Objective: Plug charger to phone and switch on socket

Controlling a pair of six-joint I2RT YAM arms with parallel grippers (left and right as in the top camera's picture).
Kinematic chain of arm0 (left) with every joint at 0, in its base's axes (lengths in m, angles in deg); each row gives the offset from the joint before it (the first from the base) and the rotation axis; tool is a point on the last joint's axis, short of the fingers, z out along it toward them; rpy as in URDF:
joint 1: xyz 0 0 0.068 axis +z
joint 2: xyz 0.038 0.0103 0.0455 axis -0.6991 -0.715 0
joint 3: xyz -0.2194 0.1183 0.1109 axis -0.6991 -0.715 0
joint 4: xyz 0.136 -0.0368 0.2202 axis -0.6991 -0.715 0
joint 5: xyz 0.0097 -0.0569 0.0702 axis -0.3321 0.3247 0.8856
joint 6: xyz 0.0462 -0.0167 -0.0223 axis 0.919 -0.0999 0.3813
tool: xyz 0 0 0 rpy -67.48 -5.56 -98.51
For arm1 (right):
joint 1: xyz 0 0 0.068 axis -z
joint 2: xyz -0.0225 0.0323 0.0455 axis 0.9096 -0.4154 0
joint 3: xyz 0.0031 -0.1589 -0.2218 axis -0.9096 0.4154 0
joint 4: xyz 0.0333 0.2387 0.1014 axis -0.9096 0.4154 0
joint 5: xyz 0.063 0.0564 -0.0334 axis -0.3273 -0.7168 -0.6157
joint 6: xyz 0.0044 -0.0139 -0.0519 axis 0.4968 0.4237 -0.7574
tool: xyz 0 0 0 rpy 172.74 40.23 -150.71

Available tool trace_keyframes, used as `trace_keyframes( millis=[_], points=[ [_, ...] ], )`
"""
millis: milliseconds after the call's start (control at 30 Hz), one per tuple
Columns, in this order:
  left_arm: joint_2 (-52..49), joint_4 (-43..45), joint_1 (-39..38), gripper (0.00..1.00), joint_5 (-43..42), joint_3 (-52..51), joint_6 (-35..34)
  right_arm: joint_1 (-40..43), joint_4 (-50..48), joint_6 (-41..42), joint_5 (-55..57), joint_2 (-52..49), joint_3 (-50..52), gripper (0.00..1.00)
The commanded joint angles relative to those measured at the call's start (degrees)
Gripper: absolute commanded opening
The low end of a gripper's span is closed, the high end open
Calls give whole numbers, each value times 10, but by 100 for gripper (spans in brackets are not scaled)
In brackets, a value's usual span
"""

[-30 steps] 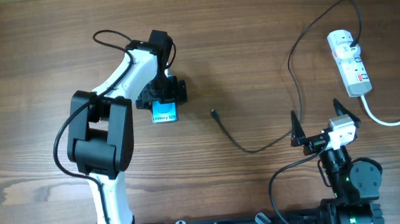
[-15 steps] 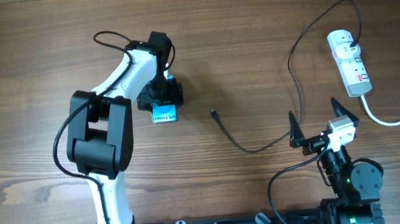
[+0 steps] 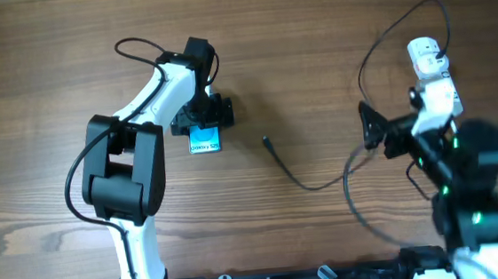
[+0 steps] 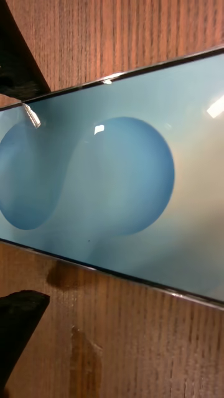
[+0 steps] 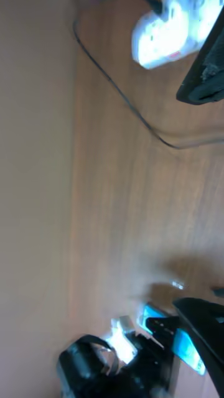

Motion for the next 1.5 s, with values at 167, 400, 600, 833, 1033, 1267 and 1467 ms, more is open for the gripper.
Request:
trace_keyframes(
  millis=[167, 400, 600, 833, 1033, 1267, 1467],
  points=[
    [-13, 10, 0, 68, -3, -39, 23, -1, -63, 210, -270, -301, -83, 100],
    [-13, 21, -27, 69, -60, -39, 113, -84, -96, 237, -216, -484, -83, 100],
    [-12, 11, -32, 70, -150, -38, 186, -158, -196, 323, -215, -577, -83, 100],
    [-12, 7, -32, 71, -167, -38, 203, -200, -304, 436, -218, -644, -105, 100],
    [-12, 4, -32, 71, -178, -38, 212, -206, -304, 461, -222, -708, -173, 97],
    [-12, 3, -32, 71, -178, -38, 214, -231, -347, 473, -218, -744, -175, 87],
    [-12, 0, -33, 71, -195, -38, 228, -234, -366, 487, -209, -744, -175, 76]
  ],
)
